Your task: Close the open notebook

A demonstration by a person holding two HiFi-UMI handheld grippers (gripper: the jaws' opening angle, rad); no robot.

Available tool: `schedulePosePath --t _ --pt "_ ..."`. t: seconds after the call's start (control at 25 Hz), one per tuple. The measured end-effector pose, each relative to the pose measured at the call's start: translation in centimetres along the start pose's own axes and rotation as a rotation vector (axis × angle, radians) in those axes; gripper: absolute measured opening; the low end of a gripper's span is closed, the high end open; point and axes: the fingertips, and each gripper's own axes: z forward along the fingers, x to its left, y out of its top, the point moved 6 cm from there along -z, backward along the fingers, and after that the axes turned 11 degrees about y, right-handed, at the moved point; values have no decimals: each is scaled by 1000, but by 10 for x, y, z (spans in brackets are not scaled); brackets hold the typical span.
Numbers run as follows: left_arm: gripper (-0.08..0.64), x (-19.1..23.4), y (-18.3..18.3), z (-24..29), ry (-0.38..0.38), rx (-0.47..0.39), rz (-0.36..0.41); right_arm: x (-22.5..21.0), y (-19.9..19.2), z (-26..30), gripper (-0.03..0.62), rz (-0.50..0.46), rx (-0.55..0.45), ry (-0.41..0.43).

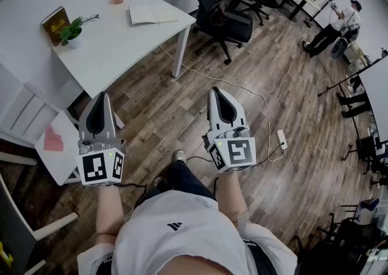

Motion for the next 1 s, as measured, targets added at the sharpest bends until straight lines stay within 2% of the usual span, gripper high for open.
schedulePosePath --t 0.52,0.76,1.0 --pt "8 -2 -2 12 5 12 -4 -6 -1 11 -6 -12 13 5" --pt "8 -6 -6 35 13 -1 -11 -24 -3 31 -6 -33 -11 19" --pt "8 -15 -9 68 34 -11 -13 -57 -7 60 -6 -3 -31 36"
